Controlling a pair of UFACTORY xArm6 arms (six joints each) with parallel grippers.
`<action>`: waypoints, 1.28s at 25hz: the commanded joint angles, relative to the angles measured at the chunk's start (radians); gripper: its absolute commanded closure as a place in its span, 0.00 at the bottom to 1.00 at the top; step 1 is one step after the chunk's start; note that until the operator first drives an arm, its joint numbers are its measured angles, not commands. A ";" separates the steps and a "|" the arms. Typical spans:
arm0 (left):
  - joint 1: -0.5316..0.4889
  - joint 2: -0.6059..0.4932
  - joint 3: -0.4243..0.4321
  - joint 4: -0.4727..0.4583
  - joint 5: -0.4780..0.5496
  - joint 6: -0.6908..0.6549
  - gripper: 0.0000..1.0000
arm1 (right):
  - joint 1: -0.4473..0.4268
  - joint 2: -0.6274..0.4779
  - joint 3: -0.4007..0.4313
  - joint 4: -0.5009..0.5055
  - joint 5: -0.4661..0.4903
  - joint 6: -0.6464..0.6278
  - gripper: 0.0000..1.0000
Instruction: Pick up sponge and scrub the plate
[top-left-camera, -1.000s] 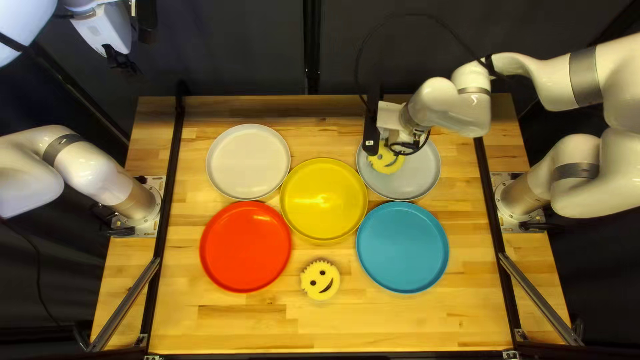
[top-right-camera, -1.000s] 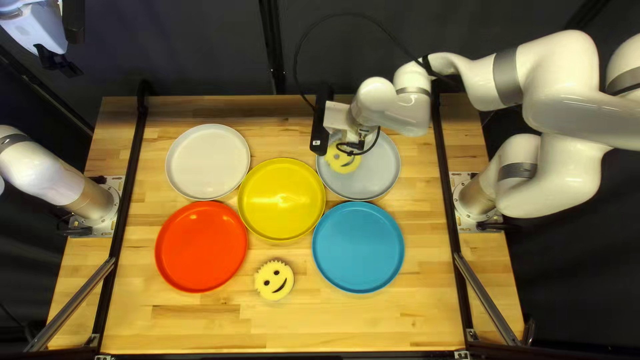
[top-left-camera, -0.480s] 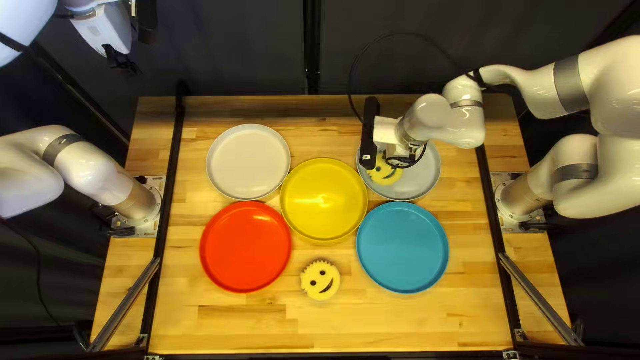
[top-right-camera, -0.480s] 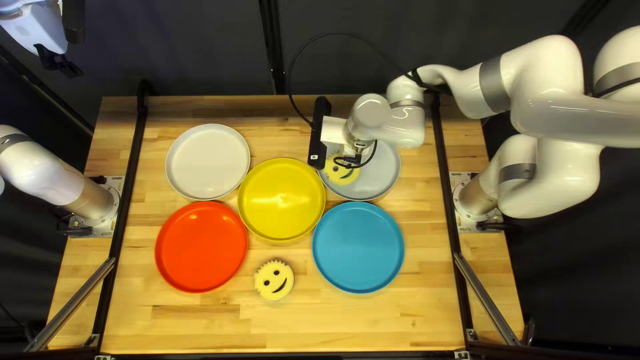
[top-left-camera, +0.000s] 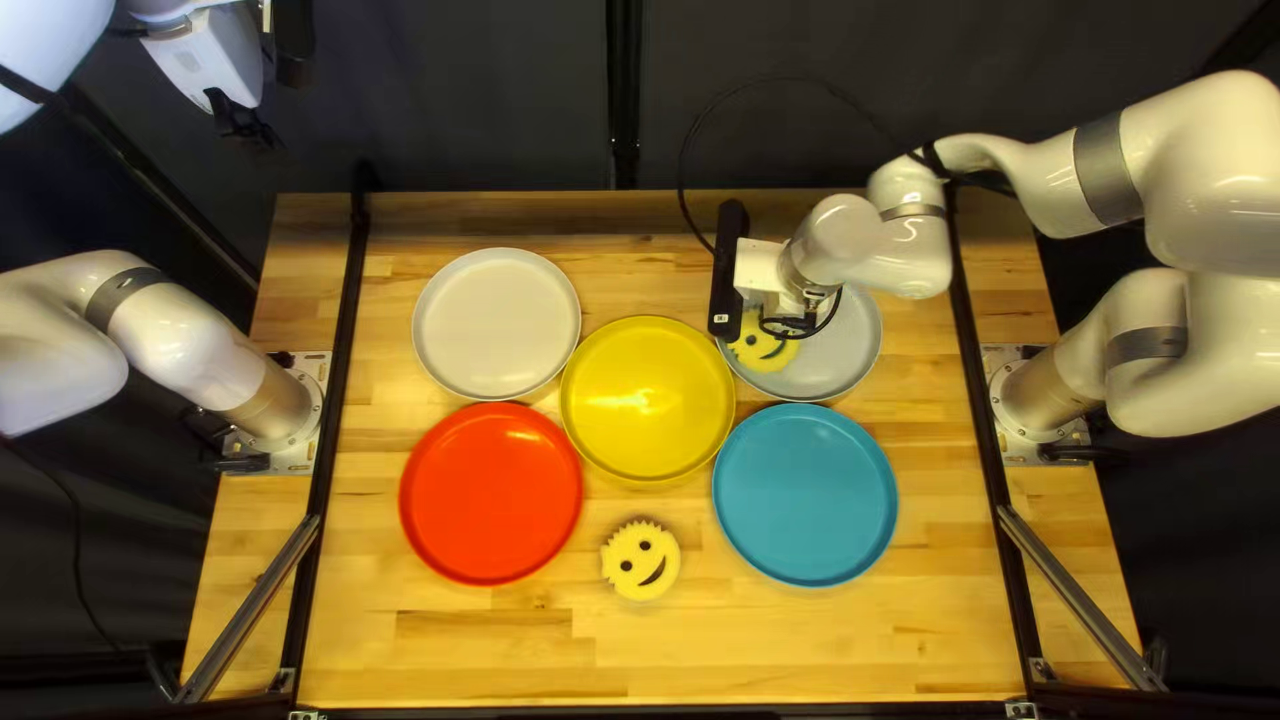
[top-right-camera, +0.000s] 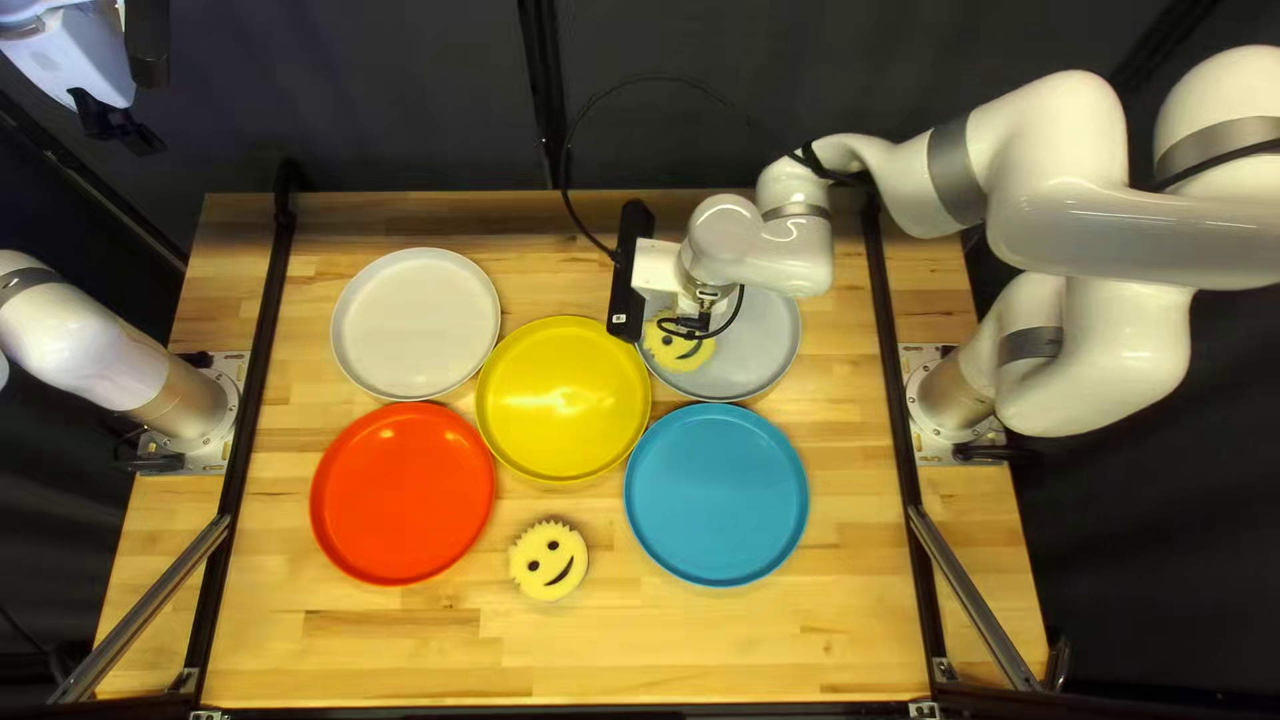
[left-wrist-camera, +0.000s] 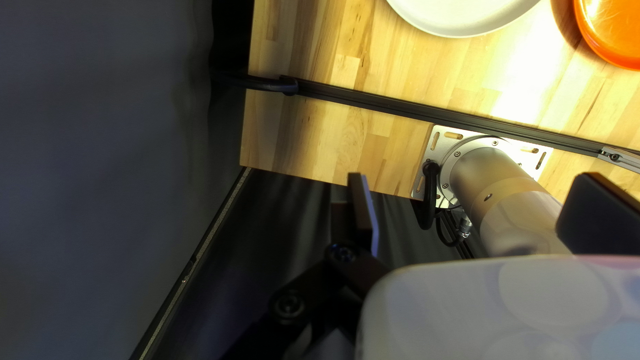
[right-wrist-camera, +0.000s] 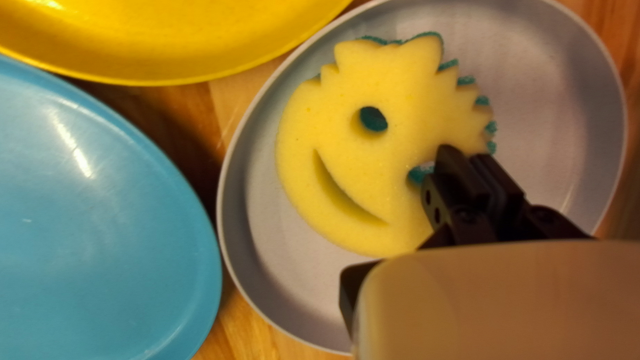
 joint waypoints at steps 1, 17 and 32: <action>0.000 0.000 0.000 0.000 0.000 0.000 0.00 | -0.051 0.033 -0.020 -0.004 -0.012 -0.034 1.00; 0.000 0.000 0.000 0.000 0.000 0.000 0.00 | -0.107 0.021 -0.036 -0.024 0.014 -0.052 1.00; 0.000 0.000 0.000 0.000 0.000 0.000 0.00 | 0.041 -0.152 0.129 -0.042 0.019 0.059 1.00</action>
